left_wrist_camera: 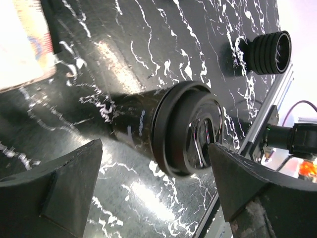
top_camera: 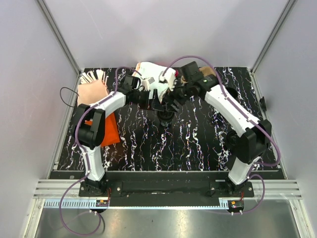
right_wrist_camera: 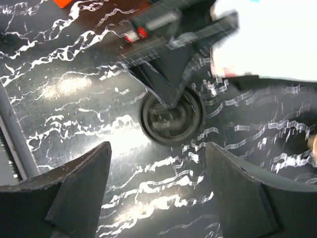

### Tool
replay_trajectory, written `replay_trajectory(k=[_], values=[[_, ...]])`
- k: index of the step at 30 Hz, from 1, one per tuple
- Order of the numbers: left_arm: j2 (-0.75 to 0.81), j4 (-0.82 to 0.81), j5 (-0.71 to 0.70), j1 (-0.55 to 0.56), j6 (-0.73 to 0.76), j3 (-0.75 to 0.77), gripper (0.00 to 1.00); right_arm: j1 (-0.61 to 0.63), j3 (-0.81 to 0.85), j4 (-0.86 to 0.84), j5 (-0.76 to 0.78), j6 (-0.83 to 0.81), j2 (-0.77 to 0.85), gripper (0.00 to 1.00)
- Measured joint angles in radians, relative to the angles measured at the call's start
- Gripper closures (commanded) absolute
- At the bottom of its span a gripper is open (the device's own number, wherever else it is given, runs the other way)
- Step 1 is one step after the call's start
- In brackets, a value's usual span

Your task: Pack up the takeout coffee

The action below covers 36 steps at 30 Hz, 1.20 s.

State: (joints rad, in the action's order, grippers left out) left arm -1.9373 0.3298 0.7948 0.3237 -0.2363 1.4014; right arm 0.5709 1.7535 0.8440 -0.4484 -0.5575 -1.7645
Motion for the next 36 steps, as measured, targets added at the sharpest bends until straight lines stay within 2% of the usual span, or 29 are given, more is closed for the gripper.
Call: replay_trajectory(k=[10, 16, 20, 26, 28, 36], values=[[-0.069, 0.012, 0.041, 0.009, -0.024, 0.037, 0.13, -0.192, -0.19, -0.041, -0.14, 0.101, 0.044, 0.19], [-0.084, 0.007, 0.056, 0.011, -0.04, 0.038, 0.16, -0.204, -0.347, -0.149, -0.227, 0.177, 0.065, 0.2], [-0.09, -0.009, 0.065, 0.015, -0.054, 0.038, 0.2, -0.205, -0.426, -0.259, -0.233, 0.269, 0.065, 0.21], [-0.092, -0.042, 0.076, 0.02, -0.078, 0.029, 0.31, -0.232, -0.436, -0.413, -0.268, 0.418, 0.02, 0.24], [-0.092, -0.049, 0.082, 0.021, -0.085, 0.028, 0.32, -0.247, -0.435, -0.452, -0.293, 0.47, -0.02, 0.28], [-0.095, -0.079, 0.1, 0.022, -0.101, 0.016, 0.35, -0.285, -0.435, -0.551, -0.409, 0.648, -0.159, 0.32]])
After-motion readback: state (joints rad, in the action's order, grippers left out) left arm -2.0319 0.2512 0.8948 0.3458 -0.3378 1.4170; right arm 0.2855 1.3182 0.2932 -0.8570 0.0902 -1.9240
